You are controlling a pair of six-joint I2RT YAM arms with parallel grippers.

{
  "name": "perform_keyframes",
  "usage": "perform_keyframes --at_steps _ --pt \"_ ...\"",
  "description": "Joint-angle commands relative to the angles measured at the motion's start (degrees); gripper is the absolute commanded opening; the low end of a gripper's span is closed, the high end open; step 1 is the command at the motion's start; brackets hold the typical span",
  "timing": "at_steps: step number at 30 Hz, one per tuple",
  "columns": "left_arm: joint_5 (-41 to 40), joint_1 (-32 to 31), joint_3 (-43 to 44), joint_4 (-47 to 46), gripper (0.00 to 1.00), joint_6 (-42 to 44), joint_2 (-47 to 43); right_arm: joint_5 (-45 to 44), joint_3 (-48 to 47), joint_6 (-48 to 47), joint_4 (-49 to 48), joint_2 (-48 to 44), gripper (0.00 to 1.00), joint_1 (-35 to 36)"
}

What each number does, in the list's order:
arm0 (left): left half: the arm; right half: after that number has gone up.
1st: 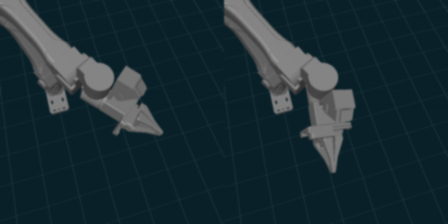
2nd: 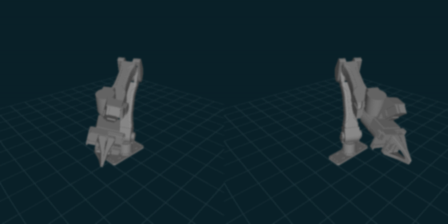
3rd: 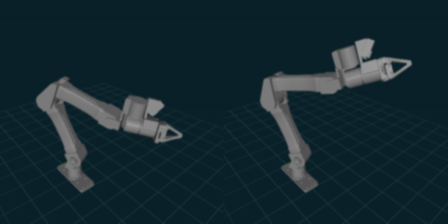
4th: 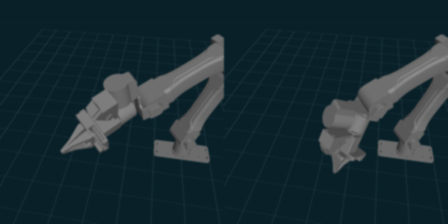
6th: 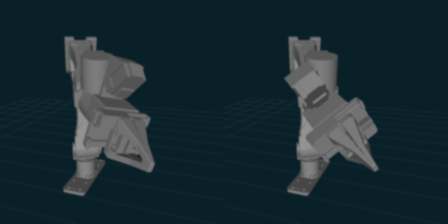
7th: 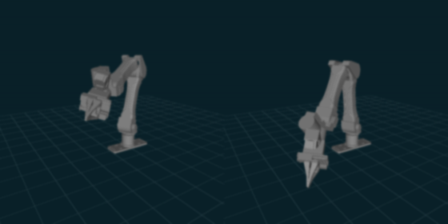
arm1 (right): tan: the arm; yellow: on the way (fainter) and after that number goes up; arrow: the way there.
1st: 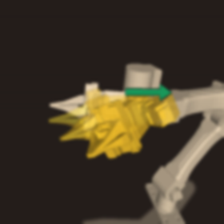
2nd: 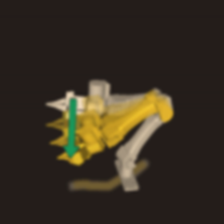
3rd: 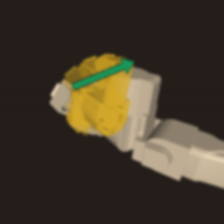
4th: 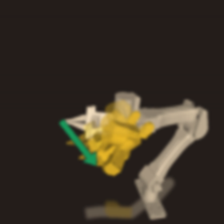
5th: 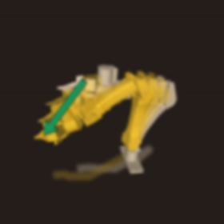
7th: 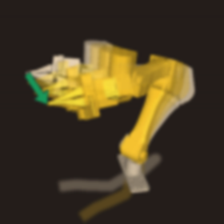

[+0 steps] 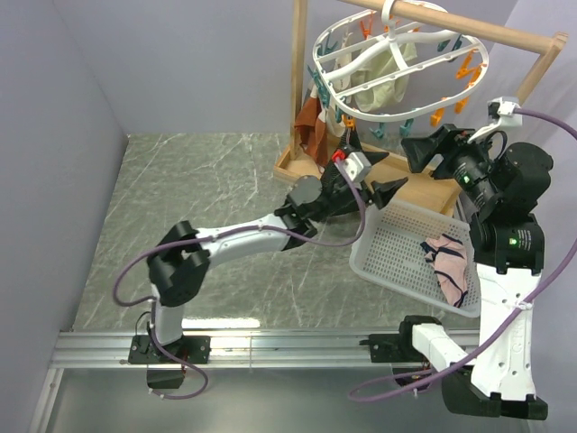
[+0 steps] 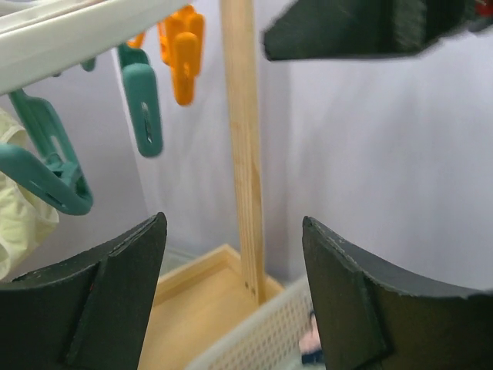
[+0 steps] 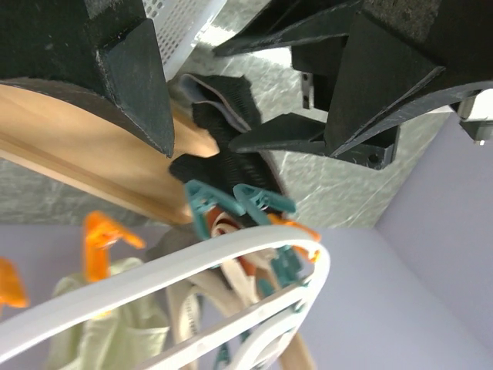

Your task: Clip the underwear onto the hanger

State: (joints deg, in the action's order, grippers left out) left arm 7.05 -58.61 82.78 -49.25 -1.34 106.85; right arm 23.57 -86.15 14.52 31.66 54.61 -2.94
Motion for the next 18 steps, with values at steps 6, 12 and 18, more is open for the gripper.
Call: perform_keyframes --at_steps 6,12,18 --pt "-17.05 -0.63 17.83 -10.86 0.75 -3.14 12.84 4.80 0.28 2.26 -5.90 0.50 0.85 -4.18" --pt "-19.61 -0.63 26.01 -12.18 0.74 -2.26 18.82 7.71 0.98 2.79 -8.72 0.93 0.84 -6.02" --pt "-20.06 -0.37 31.47 -12.00 0.68 -1.47 22.88 12.19 0.28 2.44 -9.25 2.43 0.83 -7.08"
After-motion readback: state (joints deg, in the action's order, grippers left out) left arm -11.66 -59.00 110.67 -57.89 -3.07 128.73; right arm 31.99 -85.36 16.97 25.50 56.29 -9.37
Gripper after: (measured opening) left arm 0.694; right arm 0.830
